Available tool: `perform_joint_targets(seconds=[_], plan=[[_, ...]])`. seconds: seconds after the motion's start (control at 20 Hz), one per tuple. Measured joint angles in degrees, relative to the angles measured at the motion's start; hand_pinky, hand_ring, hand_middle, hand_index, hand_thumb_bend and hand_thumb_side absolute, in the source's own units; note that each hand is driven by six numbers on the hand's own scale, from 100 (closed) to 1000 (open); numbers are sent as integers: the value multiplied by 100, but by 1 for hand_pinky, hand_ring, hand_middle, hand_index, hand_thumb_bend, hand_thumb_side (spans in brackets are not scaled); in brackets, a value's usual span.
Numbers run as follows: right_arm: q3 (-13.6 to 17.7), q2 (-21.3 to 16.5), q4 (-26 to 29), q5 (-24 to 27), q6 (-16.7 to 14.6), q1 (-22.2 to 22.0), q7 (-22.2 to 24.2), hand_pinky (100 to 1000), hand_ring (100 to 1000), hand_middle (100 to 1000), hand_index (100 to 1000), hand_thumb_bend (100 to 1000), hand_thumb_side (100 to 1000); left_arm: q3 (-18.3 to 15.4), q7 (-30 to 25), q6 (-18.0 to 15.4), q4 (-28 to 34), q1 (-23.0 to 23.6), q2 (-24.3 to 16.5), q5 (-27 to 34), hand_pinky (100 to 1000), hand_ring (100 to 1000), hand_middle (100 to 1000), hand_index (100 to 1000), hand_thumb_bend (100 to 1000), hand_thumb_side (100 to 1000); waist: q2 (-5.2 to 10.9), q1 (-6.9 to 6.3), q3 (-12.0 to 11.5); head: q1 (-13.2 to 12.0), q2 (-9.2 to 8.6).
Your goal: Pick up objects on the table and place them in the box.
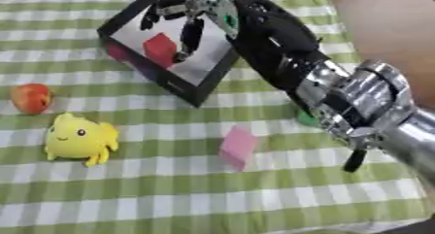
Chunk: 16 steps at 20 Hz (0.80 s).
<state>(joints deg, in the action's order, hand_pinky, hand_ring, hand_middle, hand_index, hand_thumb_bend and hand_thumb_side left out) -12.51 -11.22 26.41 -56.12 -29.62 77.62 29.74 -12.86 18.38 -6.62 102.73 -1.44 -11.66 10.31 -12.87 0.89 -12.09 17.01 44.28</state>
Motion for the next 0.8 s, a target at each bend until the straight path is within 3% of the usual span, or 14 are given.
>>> perform_joint_targets(seconds=[0.25,0.45,0.8], plan=[[8,-337,265,371,-111,8,69,955,878,810,901,452,139,-5,6,5,0,60,0,-2,905,654,742,839,281,699,2,0,119,-59,0],[-96,-883,753,756,-311,-64,108,949,869,801,895,451,139,-41,39,13,0,106,-1,-17,905,653,742,840,281,699,8,0,281,-169,0],[-506,-1954,1814,1433,-655,-858,-159,949,865,799,896,472,172,-119,119,20,1,177,-47,-60,905,653,741,839,281,698,20,0,581,-406,0]])
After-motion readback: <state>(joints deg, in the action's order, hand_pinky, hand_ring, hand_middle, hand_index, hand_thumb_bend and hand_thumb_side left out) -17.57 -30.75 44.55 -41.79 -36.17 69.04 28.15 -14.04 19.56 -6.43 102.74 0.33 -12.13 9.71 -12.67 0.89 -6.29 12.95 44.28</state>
